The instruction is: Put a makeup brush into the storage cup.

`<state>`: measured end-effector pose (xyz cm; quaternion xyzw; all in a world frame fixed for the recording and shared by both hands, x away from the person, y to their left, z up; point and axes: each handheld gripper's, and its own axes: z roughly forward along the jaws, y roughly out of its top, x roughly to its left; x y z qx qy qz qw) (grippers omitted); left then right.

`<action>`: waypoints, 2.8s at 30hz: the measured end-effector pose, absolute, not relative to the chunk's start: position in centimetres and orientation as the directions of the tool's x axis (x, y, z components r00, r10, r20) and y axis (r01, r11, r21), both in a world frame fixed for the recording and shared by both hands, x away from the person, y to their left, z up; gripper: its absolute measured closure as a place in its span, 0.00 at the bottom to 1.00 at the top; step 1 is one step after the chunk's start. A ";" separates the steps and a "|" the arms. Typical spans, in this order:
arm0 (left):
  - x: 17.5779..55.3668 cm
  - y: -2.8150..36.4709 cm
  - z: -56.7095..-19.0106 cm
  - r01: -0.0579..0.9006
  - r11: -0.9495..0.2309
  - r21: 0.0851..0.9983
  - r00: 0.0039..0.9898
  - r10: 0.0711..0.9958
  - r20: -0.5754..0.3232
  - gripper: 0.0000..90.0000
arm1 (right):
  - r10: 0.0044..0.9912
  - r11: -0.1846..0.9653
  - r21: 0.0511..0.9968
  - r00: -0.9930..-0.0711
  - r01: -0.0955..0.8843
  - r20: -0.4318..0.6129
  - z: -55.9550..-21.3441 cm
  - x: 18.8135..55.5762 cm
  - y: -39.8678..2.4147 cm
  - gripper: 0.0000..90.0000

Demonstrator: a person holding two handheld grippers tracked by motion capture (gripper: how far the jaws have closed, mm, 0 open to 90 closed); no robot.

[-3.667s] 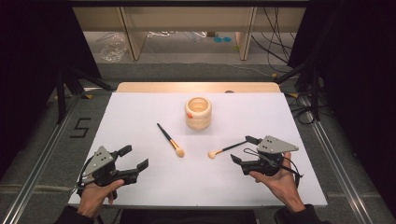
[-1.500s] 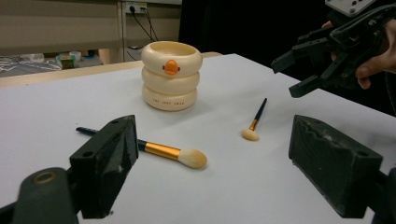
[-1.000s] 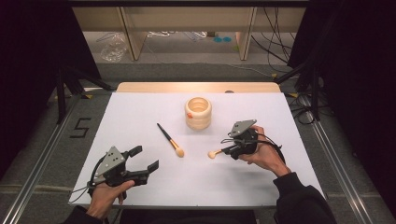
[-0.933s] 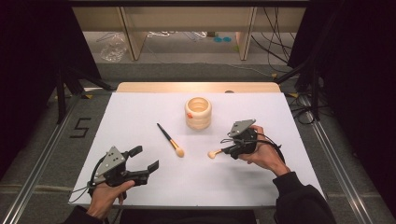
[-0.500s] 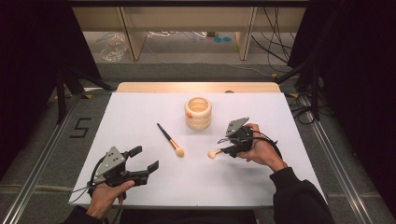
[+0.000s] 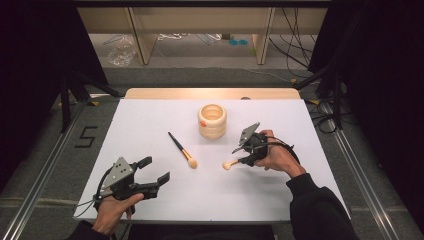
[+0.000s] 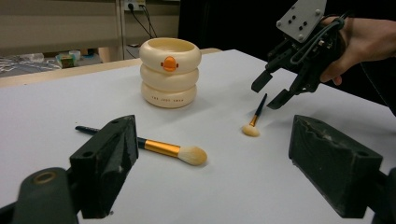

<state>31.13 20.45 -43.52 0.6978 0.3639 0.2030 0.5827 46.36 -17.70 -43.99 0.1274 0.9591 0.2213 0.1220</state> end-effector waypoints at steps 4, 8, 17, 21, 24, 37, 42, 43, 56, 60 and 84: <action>31.1 20.5 -43.5 0.271 -0.058 0.961 0.653 0.745 -0.139 0.17 | 0.292 0.885 0.421 -0.942 0.201 -0.165 -44.4 46.7 -17.8 0.55; 31.1 20.4 -43.5 0.270 -0.059 0.961 0.653 0.745 -0.138 0.17 | 0.288 0.898 0.387 -0.945 0.209 -0.158 -44.6 46.9 -18.0 0.57; 31.1 20.4 -43.5 0.273 -0.060 0.960 0.652 0.746 -0.139 0.17 | 0.266 0.918 0.340 -0.952 0.204 -0.148 -44.6 47.5 -17.8 0.61; 31.1 20.5 -43.5 0.272 -0.060 0.960 0.651 0.746 -0.138 0.17 | 0.258 0.923 0.328 -0.957 0.203 -0.134 -44.9 47.7 -17.6 0.63; 31.1 20.5 -43.6 0.277 -0.062 0.959 0.650 0.748 -0.139 0.17 | 0.252 0.926 0.319 -0.959 0.202 -0.126 -45.1 47.9 -17.3 0.65; 31.1 20.5 -43.5 0.277 -0.062 0.959 0.649 0.748 -0.139 0.17 | 0.264 0.925 0.308 -0.960 0.224 -0.096 -45.6 48.4 -17.4 0.68; 31.1 20.5 -43.5 0.275 -0.062 0.959 0.649 0.748 -0.138 0.17 | 0.270 0.924 0.304 -0.959 0.233 -0.085 -45.7 48.5 -17.5 0.70; 31.1 20.5 -43.5 0.276 -0.062 0.959 0.649 0.748 -0.138 0.17 | 0.273 0.923 0.303 -0.959 0.238 -0.078 -45.7 48.5 -17.4 0.71; 31.1 20.5 -43.5 0.275 -0.063 0.959 0.651 0.747 -0.138 0.17 | 0.240 0.952 0.212 -0.968 0.220 -0.073 -45.4 48.8 -16.6 0.79; 31.1 20.5 -43.5 0.277 -0.059 0.959 0.647 0.750 -0.141 0.17 | 0.286 0.937 0.222 -0.958 0.271 -0.038 -45.4 48.7 -16.5 0.81; 31.1 20.6 -43.5 0.278 -0.058 0.959 0.646 0.750 -0.142 0.17 | 0.287 0.952 0.116 -0.958 0.283 -0.015 -45.2 49.0 -16.2 0.92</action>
